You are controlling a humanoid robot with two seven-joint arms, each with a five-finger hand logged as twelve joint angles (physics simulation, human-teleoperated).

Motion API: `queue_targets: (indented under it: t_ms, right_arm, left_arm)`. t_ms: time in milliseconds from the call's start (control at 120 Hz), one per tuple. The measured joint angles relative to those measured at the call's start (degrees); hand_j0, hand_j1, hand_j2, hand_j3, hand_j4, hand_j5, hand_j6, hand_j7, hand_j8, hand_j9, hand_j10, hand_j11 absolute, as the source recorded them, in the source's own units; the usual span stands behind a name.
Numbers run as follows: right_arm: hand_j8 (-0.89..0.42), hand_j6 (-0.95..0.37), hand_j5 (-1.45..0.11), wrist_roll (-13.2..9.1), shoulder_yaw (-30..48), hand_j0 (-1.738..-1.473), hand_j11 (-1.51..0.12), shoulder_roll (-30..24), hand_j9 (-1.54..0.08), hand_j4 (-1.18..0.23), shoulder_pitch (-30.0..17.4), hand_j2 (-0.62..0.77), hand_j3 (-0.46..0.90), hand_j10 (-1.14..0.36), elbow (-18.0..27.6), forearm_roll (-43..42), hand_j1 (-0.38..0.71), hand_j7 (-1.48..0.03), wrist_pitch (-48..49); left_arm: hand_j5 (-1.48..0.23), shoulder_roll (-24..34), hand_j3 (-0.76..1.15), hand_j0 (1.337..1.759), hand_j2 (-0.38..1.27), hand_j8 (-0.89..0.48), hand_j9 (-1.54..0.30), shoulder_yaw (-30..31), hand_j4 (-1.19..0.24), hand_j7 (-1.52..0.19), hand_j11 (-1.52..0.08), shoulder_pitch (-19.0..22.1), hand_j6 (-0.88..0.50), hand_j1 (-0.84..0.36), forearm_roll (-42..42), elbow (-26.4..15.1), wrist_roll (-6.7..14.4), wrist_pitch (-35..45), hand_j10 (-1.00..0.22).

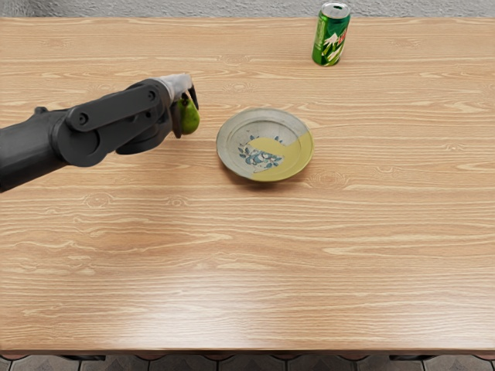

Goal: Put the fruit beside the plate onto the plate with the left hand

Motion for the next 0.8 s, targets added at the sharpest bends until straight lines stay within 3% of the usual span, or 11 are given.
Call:
queue_targets:
  t_ms: [200, 225, 267, 300, 325, 408, 650, 800]
  right_arm:
    - [0.00, 0.00, 0.00, 0.0, 0.0, -1.658, 0.00, 0.0, 0.00, 0.00, -0.1, 0.00, 0.00, 0.00, 0.0, 0.1, -0.35, 0.00, 0.0]
    - [0.00, 0.00, 0.00, 0.0, 0.0, -1.658, 0.00, 0.0, 0.00, 0.00, -0.1, 0.00, 0.00, 0.00, 0.0, 0.1, -0.35, 0.00, 0.0]
    - [0.00, 0.00, 0.00, 0.0, 0.0, -1.658, 0.00, 0.0, 0.00, 0.00, -0.1, 0.00, 0.00, 0.00, 0.0, 0.1, -0.35, 0.00, 0.0]
    - [0.00, 0.00, 0.00, 0.0, 0.0, -1.658, 0.00, 0.0, 0.00, 0.00, -0.1, 0.00, 0.00, 0.00, 0.0, 0.1, -0.35, 0.00, 0.0]
    - [0.00, 0.00, 0.00, 0.0, 0.0, -1.658, 0.00, 0.0, 0.00, 0.00, -0.1, 0.00, 0.00, 0.00, 0.0, 0.1, -0.35, 0.00, 0.0]
    - [0.00, 0.00, 0.00, 0.0, 0.0, -1.658, 0.00, 0.0, 0.00, 0.00, 0.0, 0.00, 0.00, 0.00, 0.0, 0.1, -0.35, 0.00, 0.0]
    - [0.00, 0.00, 0.00, 0.0, 0.0, -1.658, 0.00, 0.0, 0.00, 0.00, -0.1, 0.00, 0.00, 0.00, 0.0, 0.2, -0.35, 0.00, 0.0]
    - [0.00, 0.00, 0.00, 0.0, 0.0, -1.658, 0.00, 0.0, 0.00, 0.00, -0.1, 0.00, 0.00, 0.00, 0.0, 0.2, -0.35, 0.00, 0.0]
  left_arm:
    - [-0.78, -4.7, 0.00, 1.657, 0.34, -0.51, -0.76, -0.7, -0.55, -0.76, -0.76, -2.1, -0.46, -0.23, -0.8, -0.2, 0.0, -0.6, -0.57]
    - [-0.78, -5.2, 0.00, 1.658, 0.43, -0.52, -0.76, -0.9, -0.55, -0.76, -0.76, -2.1, -0.45, -0.25, -1.0, -0.2, 0.0, -0.6, -0.57]
    - [-0.78, -5.9, 0.00, 1.658, 0.40, -0.53, -0.76, -1.3, -0.55, -0.76, -0.76, -2.0, -0.46, -0.25, -1.2, -0.2, 0.0, -0.6, -0.57]
    - [-0.79, -6.5, 0.00, 1.658, 0.46, -0.52, -0.76, -1.6, -0.55, -0.76, -0.76, -1.9, -0.46, -0.27, -1.3, -0.2, 0.0, -0.6, -0.57]
    - [-0.79, -6.9, 0.00, 1.658, 0.40, -0.52, -0.76, -1.8, -0.55, -0.76, -0.76, -1.8, -0.46, -0.26, -1.2, -0.2, 0.0, -0.5, -0.57]
    - [-0.80, -8.5, 0.00, 1.658, 0.45, -0.52, -0.76, -2.7, -0.55, -0.76, -0.77, -1.6, -0.46, -0.27, -1.4, 0.1, 0.0, -0.4, -0.57]
    - [-0.78, -8.5, 0.00, 1.658, 0.40, -0.51, -0.76, -3.2, -0.56, -0.75, -0.77, 0.2, -0.45, -0.27, -1.3, 0.6, 0.0, -0.3, -0.57]
    - [-0.49, -8.5, 0.00, 1.658, 0.22, -0.34, -0.48, -3.6, -0.36, -0.48, -0.49, 0.2, -0.31, -0.05, -1.2, 0.6, 0.0, -0.3, -0.37]
